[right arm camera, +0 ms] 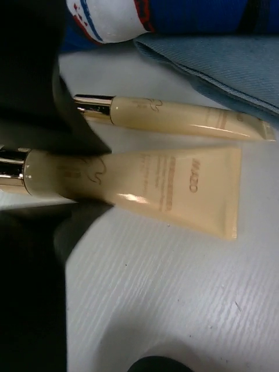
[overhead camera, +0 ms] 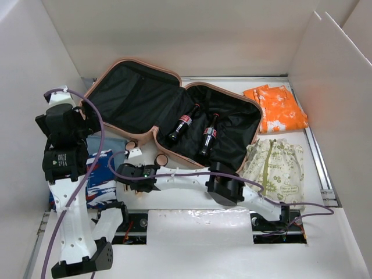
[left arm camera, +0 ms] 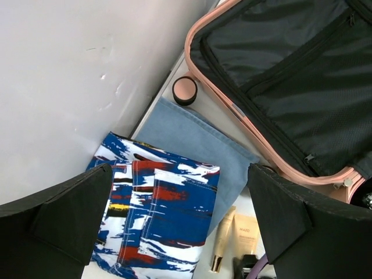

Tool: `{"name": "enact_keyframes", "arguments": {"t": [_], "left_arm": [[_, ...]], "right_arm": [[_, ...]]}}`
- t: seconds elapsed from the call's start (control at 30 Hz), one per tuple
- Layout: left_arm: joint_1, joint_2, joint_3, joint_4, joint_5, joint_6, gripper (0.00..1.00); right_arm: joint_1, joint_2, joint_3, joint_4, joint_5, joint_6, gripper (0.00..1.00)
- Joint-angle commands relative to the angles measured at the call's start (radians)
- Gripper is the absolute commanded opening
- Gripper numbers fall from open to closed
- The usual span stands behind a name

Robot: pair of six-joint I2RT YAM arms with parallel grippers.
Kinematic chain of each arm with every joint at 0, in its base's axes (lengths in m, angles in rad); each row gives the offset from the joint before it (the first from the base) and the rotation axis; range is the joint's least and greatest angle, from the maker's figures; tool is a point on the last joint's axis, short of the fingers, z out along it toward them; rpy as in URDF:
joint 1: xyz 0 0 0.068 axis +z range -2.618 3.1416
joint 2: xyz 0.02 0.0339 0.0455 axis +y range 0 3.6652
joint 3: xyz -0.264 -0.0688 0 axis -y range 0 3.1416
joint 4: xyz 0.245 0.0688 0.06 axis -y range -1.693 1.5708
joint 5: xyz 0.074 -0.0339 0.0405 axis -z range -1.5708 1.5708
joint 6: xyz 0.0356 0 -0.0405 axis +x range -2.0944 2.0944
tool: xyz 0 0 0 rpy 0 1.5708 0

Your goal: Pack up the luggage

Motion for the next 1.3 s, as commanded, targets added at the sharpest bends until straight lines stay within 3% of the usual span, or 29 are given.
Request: {"name": "enact_keyframes", "arguments": {"t": [0.0,0.1,0.17,0.47,0.73,0.83,1.27], "left_arm": [[-0.012,-0.017,0.003,0.054,-0.023,-0.016,1.0],[-0.012,-0.017,-0.018,0.054,-0.033,-0.039,1.0],[-0.012,-0.017,-0.03,0.063,-0.055,-0.078,1.0],[-0.012,-0.006,0.014,0.063,-0.02,-0.133,1.0],[-0.012,0.015,0.071,0.054,-0.02,-0.133,1.0],[-0.012,0.026,0.071,0.054,-0.029,-0.133,1.0],[-0.012,0.046,0.06,0.054,-0.06,-0.105,1.0]], "right_arm": [[0.002,0.053,0.014,-0.084,-0.036,0.068,0.3],[0.002,0.003,-0.055,-0.093,-0.036,0.091,0.06],[0.002,-0.051,-0.092,-0.093,-0.036,0.091,0.0],[0.011,-0.34,-0.118,-0.127,0.055,0.061,0.0],[-0.043,-0.565,-0.228,-0.109,0.251,0.198,0.0],[-0.119,-0.585,-0.273,-0.109,0.322,0.225,0.0],[-0.403,-0.54,-0.423,-0.058,0.266,0.401,0.0]]}}
